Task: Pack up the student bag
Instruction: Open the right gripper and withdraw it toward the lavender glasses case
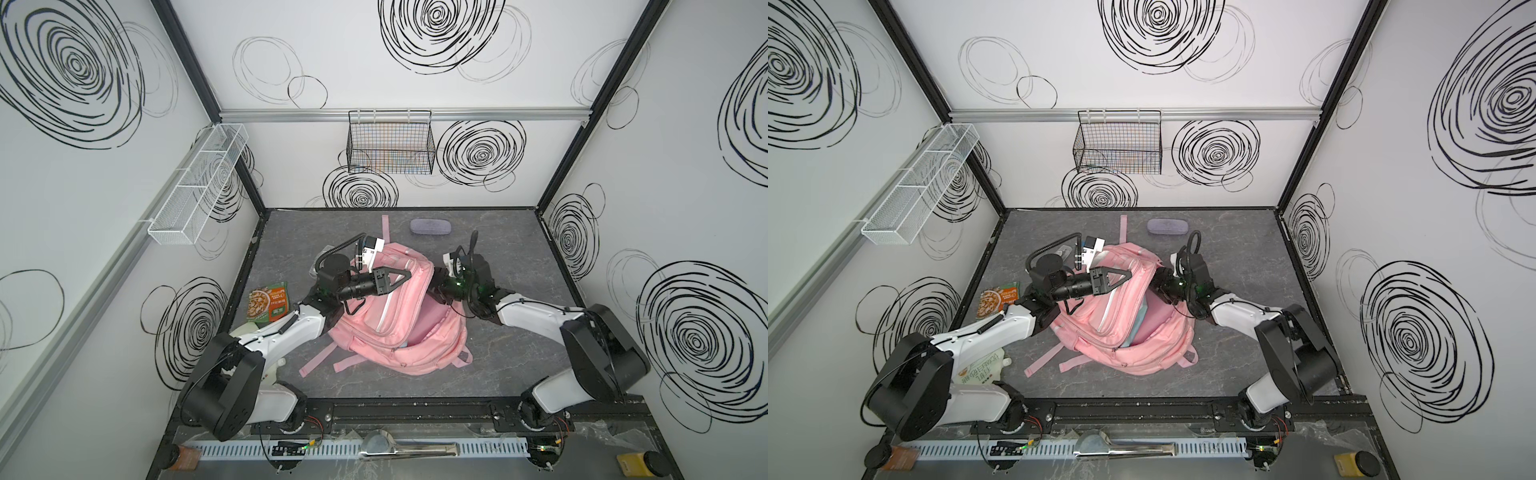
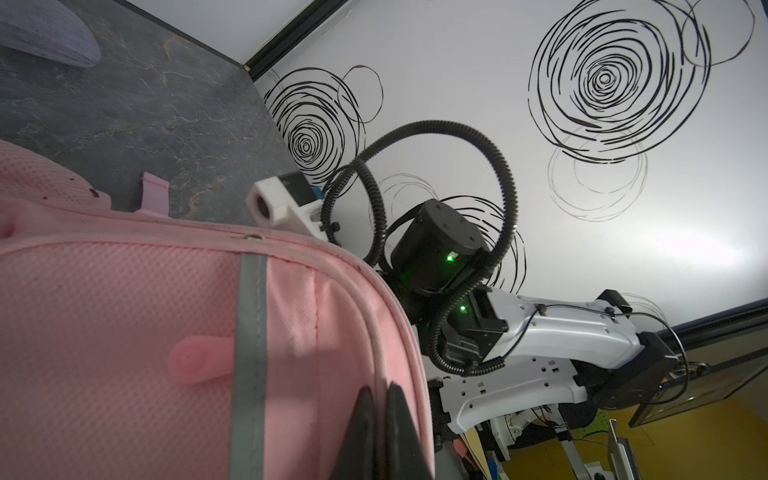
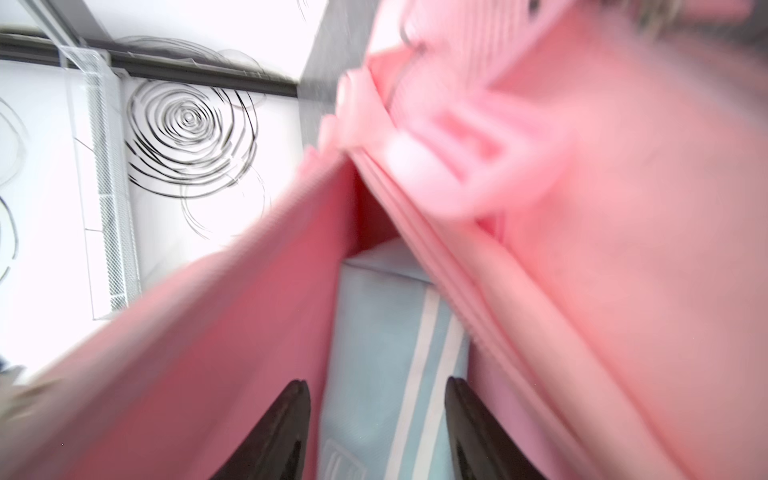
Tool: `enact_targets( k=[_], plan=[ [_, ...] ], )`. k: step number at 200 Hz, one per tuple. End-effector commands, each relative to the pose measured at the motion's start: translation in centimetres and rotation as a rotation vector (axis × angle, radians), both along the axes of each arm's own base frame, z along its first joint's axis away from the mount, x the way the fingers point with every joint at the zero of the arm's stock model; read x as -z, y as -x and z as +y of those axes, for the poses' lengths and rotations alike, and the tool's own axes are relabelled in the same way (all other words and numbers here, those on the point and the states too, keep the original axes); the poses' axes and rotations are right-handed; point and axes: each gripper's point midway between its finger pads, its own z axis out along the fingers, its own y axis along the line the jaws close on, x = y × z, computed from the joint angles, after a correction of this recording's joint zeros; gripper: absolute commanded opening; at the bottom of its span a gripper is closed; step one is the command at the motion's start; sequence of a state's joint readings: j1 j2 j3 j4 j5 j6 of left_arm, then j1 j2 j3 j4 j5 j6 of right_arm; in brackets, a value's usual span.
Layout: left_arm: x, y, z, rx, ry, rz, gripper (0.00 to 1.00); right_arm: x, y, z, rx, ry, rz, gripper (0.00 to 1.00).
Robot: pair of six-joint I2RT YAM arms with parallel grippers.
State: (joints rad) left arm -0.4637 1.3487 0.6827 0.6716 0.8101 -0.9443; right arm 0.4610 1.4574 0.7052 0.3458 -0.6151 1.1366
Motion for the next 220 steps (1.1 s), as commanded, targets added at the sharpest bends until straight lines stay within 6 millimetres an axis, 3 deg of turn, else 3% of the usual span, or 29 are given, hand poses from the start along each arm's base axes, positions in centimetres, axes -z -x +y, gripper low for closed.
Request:
enact_targets(
  k=[1, 41, 65, 80, 109, 138, 179, 220],
  plan=[
    [-4.0, -0.4, -0.4, 0.005, 0.041, -0.178, 0.00, 1.6, 1.4, -3.4, 0.033, 0.118, 0.031, 0.58],
    [-2.8, -0.7, -0.8, 0.009, 0.019, -0.148, 0.00, 0.3, -0.4, -9.7, 0.160, 0.195, -0.040, 0.58],
    [-1.5, -0.7, -1.5, 0.015, -0.036, -0.139, 0.00, -1.7, -4.1, -13.1, 0.260, 0.328, -0.151, 0.58],
    [-0.5, -0.6, -2.0, 0.020, -0.076, -0.123, 0.00, -3.5, -7.2, -14.1, 0.274, 0.448, -0.244, 0.59],
    [1.3, -1.1, -2.1, 0.010, -0.107, -0.067, 0.00, -5.0, -12.6, -13.0, 0.156, 0.580, -0.433, 0.59],
    [2.0, -1.3, -2.2, 0.010, -0.115, -0.041, 0.00, -4.7, -17.4, -11.0, -0.031, 0.695, -0.619, 0.61],
    [2.0, -0.8, -2.7, 0.032, -0.104, -0.038, 0.00, -0.3, -22.6, -9.5, -0.176, 0.752, -0.655, 0.63],
    [2.6, -0.9, -3.0, 0.043, -0.106, -0.018, 0.00, 1.4, -24.9, -8.6, -0.202, 0.732, -0.704, 0.68]
  ],
)
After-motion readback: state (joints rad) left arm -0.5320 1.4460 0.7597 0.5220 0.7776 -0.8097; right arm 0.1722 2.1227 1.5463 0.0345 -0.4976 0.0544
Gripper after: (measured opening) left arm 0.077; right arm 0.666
